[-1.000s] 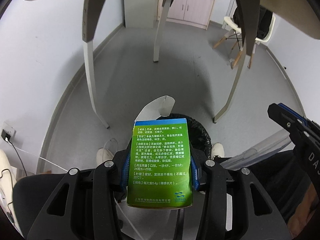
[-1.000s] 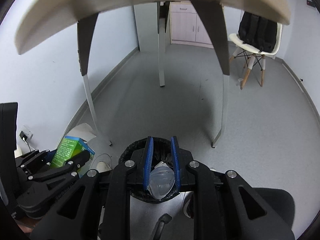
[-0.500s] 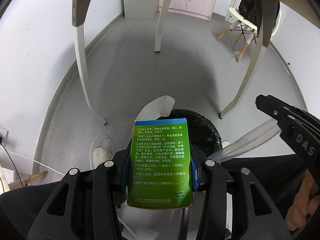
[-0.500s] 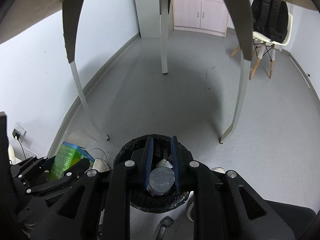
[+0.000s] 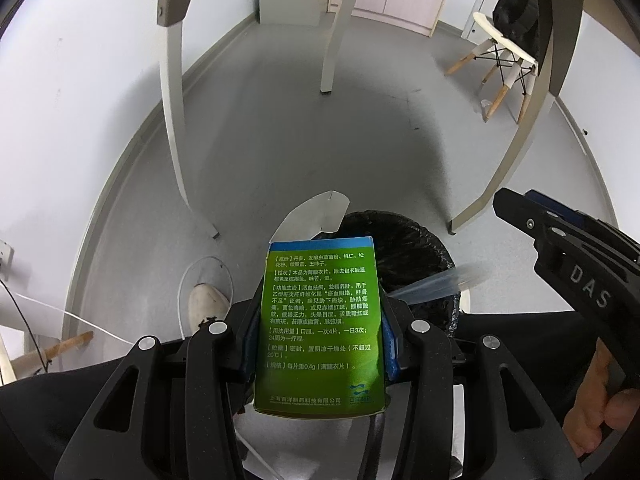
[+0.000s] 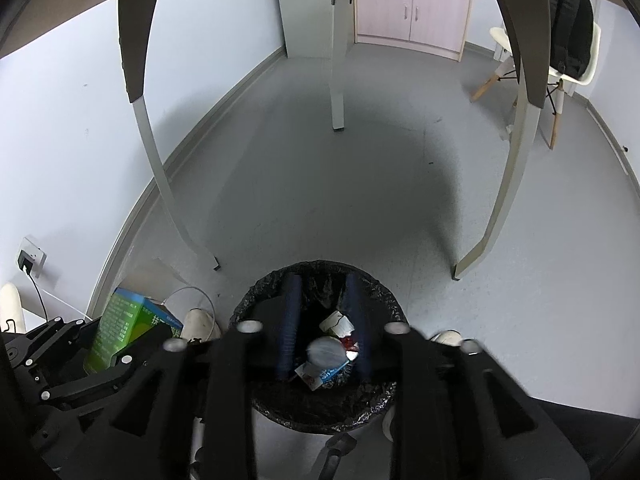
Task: Collect trash
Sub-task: 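Open right tool dropping the tube into the bin while left tool drops the green box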
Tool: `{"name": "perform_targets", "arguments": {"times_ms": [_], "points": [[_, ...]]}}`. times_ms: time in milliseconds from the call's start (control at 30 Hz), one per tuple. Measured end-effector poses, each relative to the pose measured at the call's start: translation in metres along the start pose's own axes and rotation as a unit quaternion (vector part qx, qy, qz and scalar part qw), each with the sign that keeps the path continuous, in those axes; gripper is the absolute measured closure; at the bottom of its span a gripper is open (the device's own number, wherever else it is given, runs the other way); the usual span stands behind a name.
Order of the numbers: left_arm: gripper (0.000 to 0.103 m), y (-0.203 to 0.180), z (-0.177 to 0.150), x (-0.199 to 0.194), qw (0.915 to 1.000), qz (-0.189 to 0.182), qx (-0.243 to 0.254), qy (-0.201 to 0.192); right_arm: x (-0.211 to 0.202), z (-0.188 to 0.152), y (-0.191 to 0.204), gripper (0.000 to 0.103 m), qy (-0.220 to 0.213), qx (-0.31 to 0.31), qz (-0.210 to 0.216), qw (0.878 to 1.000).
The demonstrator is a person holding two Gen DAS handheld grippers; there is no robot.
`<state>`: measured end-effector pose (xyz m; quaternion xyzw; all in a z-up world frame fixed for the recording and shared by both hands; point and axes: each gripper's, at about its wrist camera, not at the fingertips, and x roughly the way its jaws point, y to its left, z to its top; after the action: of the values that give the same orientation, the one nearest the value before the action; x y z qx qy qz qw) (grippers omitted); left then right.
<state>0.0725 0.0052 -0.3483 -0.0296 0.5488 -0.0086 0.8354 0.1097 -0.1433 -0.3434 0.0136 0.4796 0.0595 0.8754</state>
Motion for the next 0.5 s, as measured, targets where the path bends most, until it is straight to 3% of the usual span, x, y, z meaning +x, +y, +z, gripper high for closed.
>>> {"name": "perform_targets", "arguments": {"times_ms": [133,200,267,333,500], "points": [[0.057,-0.001,0.001,0.005,1.0,-0.004,-0.004,0.008,-0.004,-0.002,-0.001,0.039,-0.01,-0.001,-0.013,1.0],[0.057,-0.003,0.002,0.008,0.9998,-0.008,-0.008,0.014,-0.003,-0.003,-0.002,0.032,-0.013,-0.002,-0.018,1.0],[0.057,-0.004,0.004,0.011,0.9998,-0.012,-0.009,0.016,-0.007,-0.003,-0.008,0.019,-0.019,0.003,-0.023,1.0],[0.057,-0.007,0.005,0.013,0.9997,-0.014,-0.009,0.017,-0.009,-0.003,-0.014,0.012,-0.025,0.009,-0.025,0.999],[0.058,-0.021,0.006,0.017,0.9996,-0.018,0.002,0.02,-0.014,-0.01,-0.034,0.008,-0.026,0.018,-0.032,0.999]]}}
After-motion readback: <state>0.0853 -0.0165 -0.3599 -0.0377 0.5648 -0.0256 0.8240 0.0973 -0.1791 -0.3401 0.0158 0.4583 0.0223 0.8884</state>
